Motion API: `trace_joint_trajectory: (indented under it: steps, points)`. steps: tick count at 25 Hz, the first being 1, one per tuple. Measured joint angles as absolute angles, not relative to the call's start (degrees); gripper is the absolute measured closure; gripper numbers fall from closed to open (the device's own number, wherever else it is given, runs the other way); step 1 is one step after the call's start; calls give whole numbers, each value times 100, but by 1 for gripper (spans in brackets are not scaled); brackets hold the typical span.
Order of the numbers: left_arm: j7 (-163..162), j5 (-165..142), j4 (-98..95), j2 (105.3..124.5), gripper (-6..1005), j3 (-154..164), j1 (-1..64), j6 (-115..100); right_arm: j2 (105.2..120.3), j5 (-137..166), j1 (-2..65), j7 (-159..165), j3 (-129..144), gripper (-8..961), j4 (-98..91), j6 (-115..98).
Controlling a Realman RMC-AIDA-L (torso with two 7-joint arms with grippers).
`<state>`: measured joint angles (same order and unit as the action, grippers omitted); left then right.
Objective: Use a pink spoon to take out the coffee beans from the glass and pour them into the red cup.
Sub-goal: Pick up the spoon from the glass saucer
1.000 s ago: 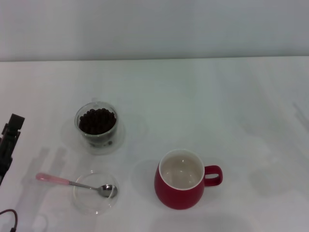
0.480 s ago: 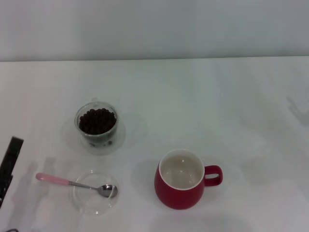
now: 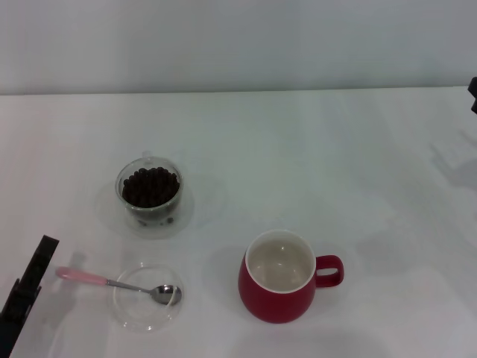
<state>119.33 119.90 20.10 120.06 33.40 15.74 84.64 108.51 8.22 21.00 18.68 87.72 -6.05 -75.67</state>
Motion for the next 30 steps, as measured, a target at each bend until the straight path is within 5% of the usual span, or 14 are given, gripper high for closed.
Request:
trace_joint_trajectory:
  steps: [30]
  points:
    - [11716, 11181, 1906, 12004, 259, 3340, 1664, 8127, 10972, 984, 2108, 1849, 8776, 219, -818, -7439]
